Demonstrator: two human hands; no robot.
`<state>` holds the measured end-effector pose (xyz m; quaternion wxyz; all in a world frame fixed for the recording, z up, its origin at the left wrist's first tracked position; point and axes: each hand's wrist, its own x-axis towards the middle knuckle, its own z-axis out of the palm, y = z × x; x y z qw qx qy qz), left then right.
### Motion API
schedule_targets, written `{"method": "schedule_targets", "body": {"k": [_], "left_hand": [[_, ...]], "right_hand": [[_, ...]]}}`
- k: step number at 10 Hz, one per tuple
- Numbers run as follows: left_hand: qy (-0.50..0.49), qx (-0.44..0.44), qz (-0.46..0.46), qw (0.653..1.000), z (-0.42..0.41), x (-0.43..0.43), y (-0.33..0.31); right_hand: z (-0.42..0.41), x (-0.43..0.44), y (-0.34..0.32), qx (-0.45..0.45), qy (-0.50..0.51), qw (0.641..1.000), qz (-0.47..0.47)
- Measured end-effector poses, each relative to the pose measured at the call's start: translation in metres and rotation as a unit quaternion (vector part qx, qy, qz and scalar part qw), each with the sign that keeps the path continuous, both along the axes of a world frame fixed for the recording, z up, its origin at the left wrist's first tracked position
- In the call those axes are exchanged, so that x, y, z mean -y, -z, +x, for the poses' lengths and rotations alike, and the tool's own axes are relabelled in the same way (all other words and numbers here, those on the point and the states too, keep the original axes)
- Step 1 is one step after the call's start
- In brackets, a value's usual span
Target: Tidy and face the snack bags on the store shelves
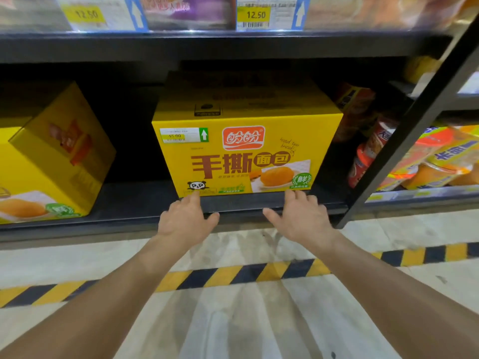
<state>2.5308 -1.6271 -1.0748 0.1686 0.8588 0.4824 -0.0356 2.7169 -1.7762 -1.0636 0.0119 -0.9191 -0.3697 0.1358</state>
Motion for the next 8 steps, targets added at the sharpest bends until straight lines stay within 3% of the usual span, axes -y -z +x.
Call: {"method": "schedule_targets", "body": {"k": [2, 4, 6, 8], "left_hand": [[0.083, -0.083, 0.046, 0.992, -0.025, 0.028, -0.011], [0.106, -0.129, 0.031, 0.986, -0.066, 0.053, -0.082], [0.123, -0.115, 0.038, 0.985, -0.090, 0.087, -0.239], [0.133, -0.091, 0.042, 0.986, -0.130, 0.119, -0.452]], "right_hand": [[-0.040, 0.018, 0.003, 0.013, -0.054, 0.997, -0.050], [-0.077, 0.041, -0.073, 0.004, -0.078, 0.992, -0.095], [-0.119, 0.065, -0.233, 0.006, -0.111, 0.987, -0.119], [-0.178, 0.100, -0.453, 0.031, -0.116, 0.988, -0.102]]}}
